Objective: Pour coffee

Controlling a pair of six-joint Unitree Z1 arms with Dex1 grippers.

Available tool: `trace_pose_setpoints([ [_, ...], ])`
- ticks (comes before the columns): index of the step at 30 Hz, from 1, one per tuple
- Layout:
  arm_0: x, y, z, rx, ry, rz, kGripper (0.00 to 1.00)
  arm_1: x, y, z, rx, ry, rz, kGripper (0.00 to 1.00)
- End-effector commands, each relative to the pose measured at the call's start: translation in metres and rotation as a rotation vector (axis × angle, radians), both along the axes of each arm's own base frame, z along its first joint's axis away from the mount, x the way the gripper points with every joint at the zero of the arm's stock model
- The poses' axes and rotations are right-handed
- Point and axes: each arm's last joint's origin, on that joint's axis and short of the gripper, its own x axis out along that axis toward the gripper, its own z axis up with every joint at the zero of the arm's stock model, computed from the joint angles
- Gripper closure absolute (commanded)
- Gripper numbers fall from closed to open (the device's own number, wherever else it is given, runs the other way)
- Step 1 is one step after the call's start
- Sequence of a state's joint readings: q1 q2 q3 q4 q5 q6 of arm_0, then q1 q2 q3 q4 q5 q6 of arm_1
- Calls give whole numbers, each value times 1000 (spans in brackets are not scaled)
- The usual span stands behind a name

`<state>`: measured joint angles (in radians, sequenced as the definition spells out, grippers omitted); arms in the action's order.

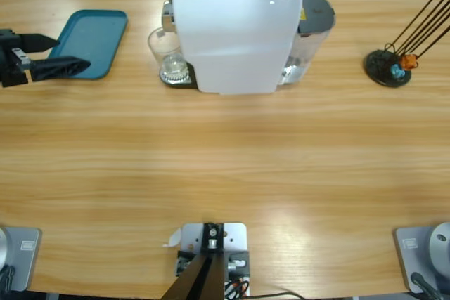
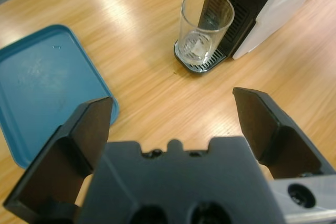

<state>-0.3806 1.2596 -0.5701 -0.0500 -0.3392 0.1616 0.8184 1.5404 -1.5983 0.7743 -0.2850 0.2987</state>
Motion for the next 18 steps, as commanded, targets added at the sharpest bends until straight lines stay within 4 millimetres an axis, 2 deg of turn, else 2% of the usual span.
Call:
trace_pose_setpoints([
  [1, -13, 1, -8, -2, 64, 47, 0, 59, 30, -35, -92, 124, -82, 1000],
  [6, -12, 2, -8, 36, 27, 100, 0, 70, 26, -43, -78, 171, -79, 1000],
  [11, -8, -1, -8, 37, 32, 98, 0, 81, 35, -56, -63, 226, -38, 1000],
  [18, -10, -1, -9, 46, 32, 126, 0, 86, 40, -60, -73, 231, -33, 1000],
])
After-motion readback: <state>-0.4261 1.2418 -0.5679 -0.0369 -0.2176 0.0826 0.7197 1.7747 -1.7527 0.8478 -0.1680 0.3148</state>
